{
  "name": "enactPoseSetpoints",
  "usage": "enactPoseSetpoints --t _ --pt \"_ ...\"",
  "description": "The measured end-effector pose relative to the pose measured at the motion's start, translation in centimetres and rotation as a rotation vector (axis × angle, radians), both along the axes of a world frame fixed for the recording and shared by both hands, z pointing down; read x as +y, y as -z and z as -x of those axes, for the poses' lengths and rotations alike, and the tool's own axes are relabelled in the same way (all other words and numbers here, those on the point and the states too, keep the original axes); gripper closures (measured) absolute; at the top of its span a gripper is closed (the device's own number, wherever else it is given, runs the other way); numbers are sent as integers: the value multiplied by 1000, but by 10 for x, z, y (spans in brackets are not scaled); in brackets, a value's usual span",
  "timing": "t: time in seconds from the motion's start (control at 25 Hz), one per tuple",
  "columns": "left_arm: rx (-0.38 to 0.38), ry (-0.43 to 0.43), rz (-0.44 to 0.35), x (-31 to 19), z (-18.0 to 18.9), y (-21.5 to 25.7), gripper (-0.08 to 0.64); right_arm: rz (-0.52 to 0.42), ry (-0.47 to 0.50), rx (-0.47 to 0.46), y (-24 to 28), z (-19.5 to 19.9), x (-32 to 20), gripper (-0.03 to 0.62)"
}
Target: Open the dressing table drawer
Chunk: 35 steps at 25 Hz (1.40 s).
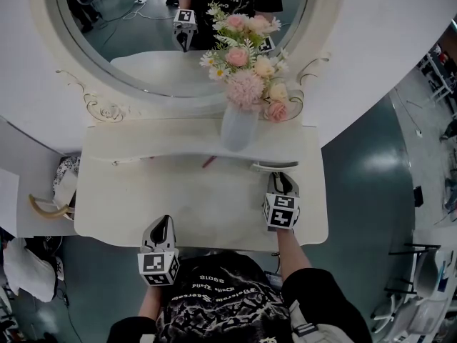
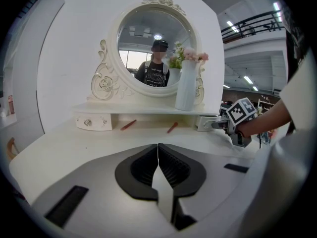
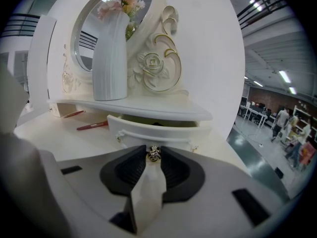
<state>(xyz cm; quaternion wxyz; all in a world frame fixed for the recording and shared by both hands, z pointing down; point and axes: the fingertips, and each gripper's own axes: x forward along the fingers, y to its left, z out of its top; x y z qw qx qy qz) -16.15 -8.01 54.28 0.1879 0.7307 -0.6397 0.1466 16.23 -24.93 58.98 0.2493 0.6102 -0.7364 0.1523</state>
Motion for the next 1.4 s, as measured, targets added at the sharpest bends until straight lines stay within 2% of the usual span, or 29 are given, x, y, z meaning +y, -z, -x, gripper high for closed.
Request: enactPoseSetpoints --t 1.4 --pt "-3 2 1 2 7 -3 543 -7 -19 -1 -2 0 10 492"
